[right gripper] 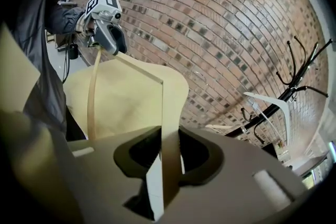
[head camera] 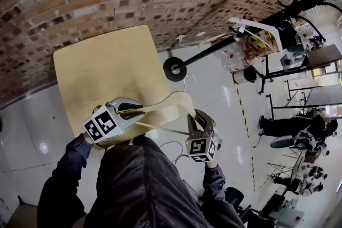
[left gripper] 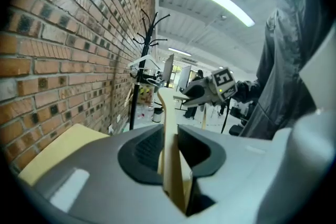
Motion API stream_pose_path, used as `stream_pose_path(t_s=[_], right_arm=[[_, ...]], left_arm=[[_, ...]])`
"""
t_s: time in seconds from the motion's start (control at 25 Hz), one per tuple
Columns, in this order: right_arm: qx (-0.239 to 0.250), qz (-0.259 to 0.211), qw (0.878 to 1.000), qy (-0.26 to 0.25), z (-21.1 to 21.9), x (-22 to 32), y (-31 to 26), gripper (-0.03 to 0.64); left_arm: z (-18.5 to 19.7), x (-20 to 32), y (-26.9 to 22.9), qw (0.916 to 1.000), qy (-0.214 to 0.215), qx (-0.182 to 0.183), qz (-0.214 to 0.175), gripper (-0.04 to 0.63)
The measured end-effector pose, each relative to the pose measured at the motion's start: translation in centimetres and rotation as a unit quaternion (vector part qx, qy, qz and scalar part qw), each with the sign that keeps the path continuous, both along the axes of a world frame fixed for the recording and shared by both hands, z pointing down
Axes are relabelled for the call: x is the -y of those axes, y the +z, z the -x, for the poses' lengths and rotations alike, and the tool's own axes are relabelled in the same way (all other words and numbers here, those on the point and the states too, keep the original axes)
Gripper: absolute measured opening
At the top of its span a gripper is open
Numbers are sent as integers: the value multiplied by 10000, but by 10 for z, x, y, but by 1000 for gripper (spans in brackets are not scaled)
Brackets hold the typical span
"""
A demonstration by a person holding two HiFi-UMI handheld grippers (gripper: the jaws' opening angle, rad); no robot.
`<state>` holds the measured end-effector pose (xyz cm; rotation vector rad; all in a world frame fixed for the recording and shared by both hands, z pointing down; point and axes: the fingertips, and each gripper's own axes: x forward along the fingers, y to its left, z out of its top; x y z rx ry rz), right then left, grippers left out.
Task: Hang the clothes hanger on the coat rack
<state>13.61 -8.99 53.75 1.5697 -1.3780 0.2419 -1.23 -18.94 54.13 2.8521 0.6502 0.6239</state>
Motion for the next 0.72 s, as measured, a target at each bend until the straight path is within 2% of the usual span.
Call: stream_pose_path(t_s=[0.36, 0.72], right_arm=[[-182, -72, 9991, 378, -26, -34, -18, 101], [-248, -458, 9980, 361, -75, -66, -27, 101]], left_arm=[[-32, -25, -11, 9992, 335, -193, 42, 86], [-81, -57, -27, 9988, 362, -188, -258, 87]])
